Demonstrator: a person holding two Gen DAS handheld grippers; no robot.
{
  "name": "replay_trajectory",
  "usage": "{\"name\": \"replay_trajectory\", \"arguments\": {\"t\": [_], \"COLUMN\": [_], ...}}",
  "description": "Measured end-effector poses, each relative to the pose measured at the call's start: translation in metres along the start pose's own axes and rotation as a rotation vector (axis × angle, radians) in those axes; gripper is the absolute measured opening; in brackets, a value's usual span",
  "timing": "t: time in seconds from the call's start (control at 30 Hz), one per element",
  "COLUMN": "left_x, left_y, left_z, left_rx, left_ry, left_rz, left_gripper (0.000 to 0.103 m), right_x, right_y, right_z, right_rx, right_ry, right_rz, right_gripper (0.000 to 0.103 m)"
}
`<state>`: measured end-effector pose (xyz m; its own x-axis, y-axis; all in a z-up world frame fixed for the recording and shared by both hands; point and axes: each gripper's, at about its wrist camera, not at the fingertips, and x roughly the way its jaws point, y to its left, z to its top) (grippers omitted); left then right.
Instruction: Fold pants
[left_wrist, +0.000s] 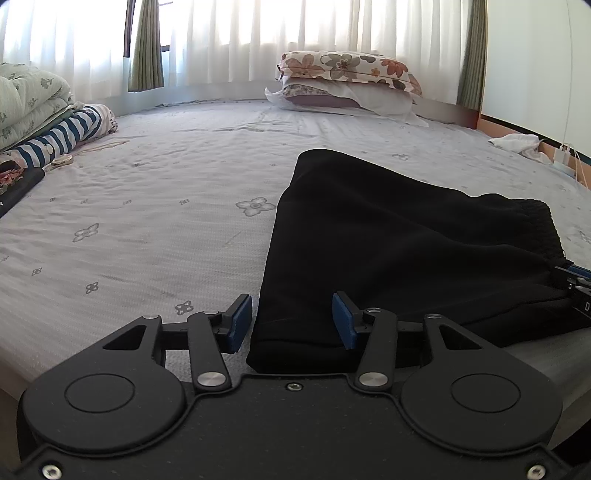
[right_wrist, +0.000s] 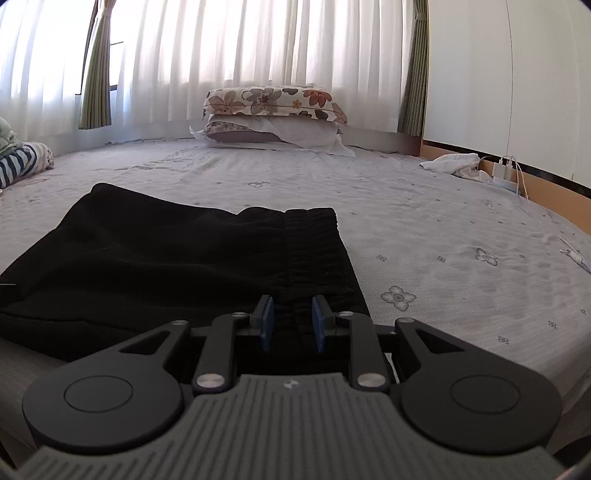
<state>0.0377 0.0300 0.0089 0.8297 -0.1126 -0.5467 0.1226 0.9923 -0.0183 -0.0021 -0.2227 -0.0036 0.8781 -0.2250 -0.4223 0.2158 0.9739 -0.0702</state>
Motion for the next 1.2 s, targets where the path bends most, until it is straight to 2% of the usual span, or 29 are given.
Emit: {"name": "replay_trajectory", "arguments": {"t": [0.13, 0.2, 0.23, 0.27, 0.33, 0.37, 0.47, 0.57, 0.63, 0.77, 0.9, 1.0, 1.2], "left_x": [-0.004, -0.011, -0.015, -0.017, -0.016, -0.013, 0.006, 0.037, 0.057, 0.092, 0.121, 0.131, 0.132], "left_y": [0.001, 0.003, 0.004, 0.004, 0.001, -0.001, -0.016, -0.036, -0.045, -0.049, -0.043, -0.037, -0.044], "left_z": [0.007, 0.017, 0.024, 0.033, 0.052, 0.060, 0.086, 0.104, 0.112, 0.117, 0.108, 0.094, 0.083], "left_rx": [-0.018, -0.026, -0.025, -0.020, -0.003, 0.001, 0.039, 0.094, 0.096, 0.090, 0.074, 0.080, 0.136], "left_ry": [0.010, -0.021, -0.046, -0.067, -0.087, -0.090, -0.098, -0.078, -0.052, -0.008, 0.055, 0.076, 0.040], "left_rz": [0.011, 0.008, 0.010, 0.007, -0.013, -0.028, -0.071, -0.087, -0.084, -0.033, 0.004, 0.017, 0.041], "left_gripper": [0.046, 0.039, 0.036, 0.029, 0.023, 0.022, 0.021, 0.021, 0.021, 0.021, 0.021, 0.022, 0.022], "right_x": [0.001, -0.005, -0.008, -0.010, -0.008, -0.004, 0.021, 0.049, 0.067, 0.087, 0.102, 0.108, 0.111], "right_y": [0.006, 0.002, -0.003, -0.010, -0.020, -0.022, -0.030, -0.029, -0.024, -0.017, -0.018, -0.018, -0.022], "right_z": [-0.001, 0.009, 0.014, 0.021, 0.037, 0.045, 0.069, 0.083, 0.087, 0.085, 0.078, 0.070, 0.067], "right_rx": [-0.045, -0.029, 0.008, 0.054, 0.107, 0.115, 0.153, 0.126, 0.089, 0.043, 0.054, 0.057, 0.074], "right_ry": [0.004, 0.005, 0.000, -0.004, 0.001, 0.013, 0.072, 0.099, 0.119, 0.146, 0.186, 0.195, 0.202], "right_rz": [-0.007, 0.033, 0.063, 0.099, 0.118, 0.112, 0.111, 0.084, 0.077, 0.060, 0.051, 0.049, 0.064], "right_gripper": [0.032, 0.042, 0.053, 0.057, 0.057, 0.042, 0.024, 0.024, 0.024, 0.024, 0.027, 0.036, 0.036]}}
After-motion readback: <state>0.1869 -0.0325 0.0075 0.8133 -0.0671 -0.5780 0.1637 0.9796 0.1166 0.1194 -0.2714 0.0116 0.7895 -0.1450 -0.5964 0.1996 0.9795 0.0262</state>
